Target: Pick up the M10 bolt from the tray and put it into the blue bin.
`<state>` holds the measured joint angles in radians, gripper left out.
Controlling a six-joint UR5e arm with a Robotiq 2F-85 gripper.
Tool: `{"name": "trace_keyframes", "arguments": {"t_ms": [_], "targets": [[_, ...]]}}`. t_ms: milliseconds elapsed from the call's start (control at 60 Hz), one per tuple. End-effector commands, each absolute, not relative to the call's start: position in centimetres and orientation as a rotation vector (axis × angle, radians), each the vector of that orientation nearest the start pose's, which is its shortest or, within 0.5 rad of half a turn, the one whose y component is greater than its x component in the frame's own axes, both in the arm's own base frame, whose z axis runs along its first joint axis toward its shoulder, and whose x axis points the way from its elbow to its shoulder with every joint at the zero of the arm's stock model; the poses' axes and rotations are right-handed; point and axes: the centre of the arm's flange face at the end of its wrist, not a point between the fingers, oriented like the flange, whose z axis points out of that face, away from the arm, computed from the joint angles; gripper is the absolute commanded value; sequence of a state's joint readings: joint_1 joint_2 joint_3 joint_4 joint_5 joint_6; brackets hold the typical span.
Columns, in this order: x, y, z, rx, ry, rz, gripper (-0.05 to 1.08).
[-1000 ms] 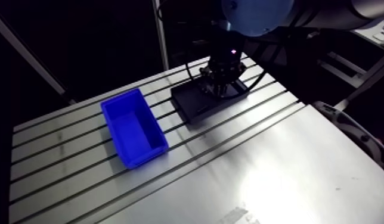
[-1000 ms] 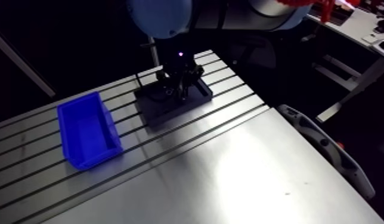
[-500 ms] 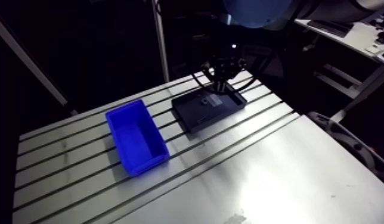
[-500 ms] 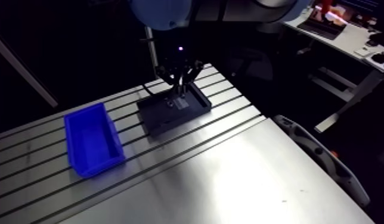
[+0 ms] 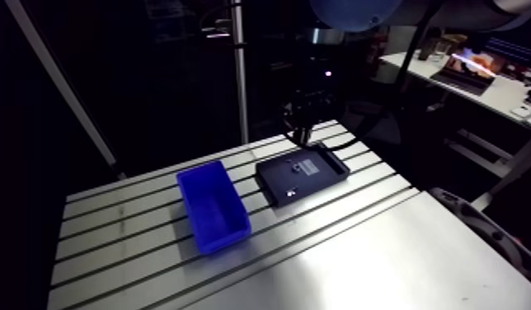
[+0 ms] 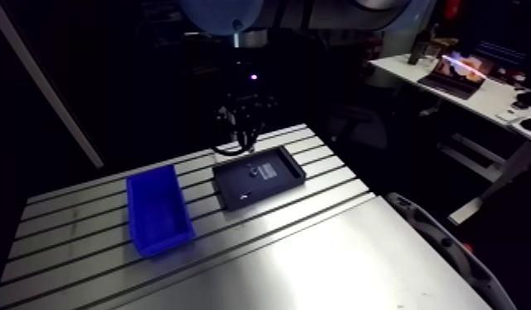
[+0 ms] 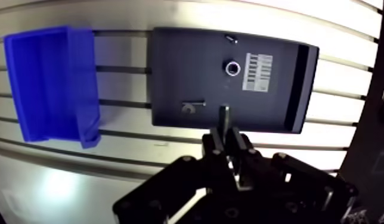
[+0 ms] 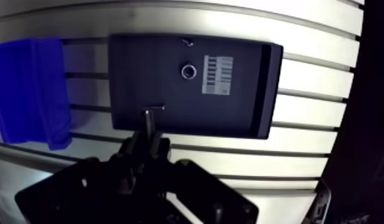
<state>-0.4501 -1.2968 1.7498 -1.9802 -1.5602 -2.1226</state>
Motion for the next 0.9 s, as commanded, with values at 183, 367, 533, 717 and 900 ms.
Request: {"name": "trace_keyframes", "arguments": {"t_ms": [183,367,533,717,900], "targets": [[-53.4,3.5,38.5,-1.334,2.894,0.018,1.06],[-53.6,2.3,38.6,-1.622,2.759,0.022,1.07],[-53.9,2.1,38.0,-1.88,2.594,0.026,1.07],[-54.7,2.3,35.9,-2.08,2.416,-0.01,1.07],[-56.1,2.4,33.5,-2.103,2.366,-0.06,1.07]]}}
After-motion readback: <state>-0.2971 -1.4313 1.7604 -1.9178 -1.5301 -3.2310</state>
